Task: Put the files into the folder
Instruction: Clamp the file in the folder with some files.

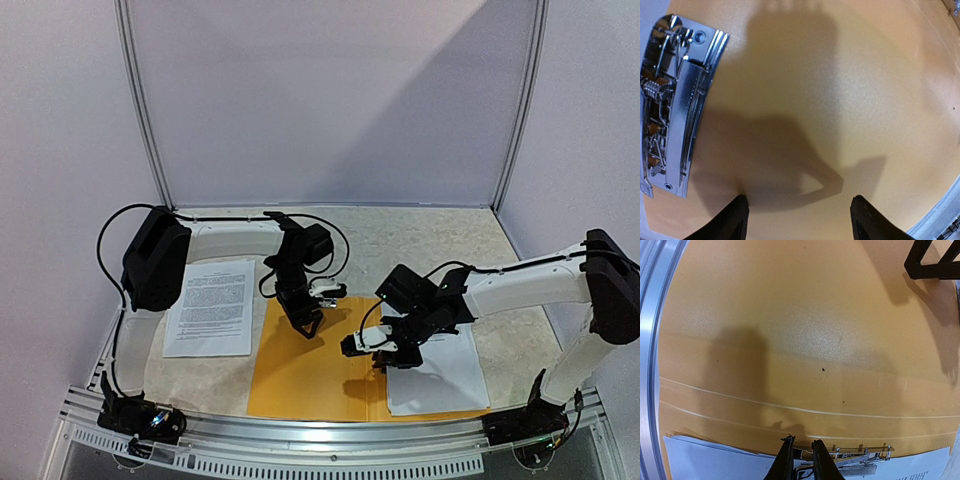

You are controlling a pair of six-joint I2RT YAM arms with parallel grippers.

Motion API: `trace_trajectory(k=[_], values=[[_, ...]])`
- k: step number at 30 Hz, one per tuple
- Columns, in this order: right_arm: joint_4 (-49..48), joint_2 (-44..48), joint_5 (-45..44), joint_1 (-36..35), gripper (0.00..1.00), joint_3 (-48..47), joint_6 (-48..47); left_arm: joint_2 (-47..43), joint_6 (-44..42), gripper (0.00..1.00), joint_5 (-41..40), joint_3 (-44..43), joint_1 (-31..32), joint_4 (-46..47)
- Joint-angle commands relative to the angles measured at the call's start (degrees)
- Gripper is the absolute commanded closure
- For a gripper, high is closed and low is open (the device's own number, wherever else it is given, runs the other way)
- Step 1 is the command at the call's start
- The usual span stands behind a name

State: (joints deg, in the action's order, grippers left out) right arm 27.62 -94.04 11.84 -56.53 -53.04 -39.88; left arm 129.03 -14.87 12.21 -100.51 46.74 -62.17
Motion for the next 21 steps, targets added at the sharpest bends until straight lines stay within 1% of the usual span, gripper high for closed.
trace_trajectory(k=[1, 14, 21], values=[[6.76, -1.85, -3.99, -0.3, 0.87, 2.45, 0.2, 4.06, -0.55, 0.27, -0.67, 2.79, -0.42, 0.65], [9.0, -1.57, -6.68, -0.29, 0.87, 3.19, -0.23, 4.21, -1.01, 0.28, -2.58, 5.56, -0.59, 2.84], [11.3, -0.51, -9.42, -0.15, 0.87, 2.45, -0.81, 4.59, -1.9, 0.28, -7.08, 8.74, -0.51, 6.21]])
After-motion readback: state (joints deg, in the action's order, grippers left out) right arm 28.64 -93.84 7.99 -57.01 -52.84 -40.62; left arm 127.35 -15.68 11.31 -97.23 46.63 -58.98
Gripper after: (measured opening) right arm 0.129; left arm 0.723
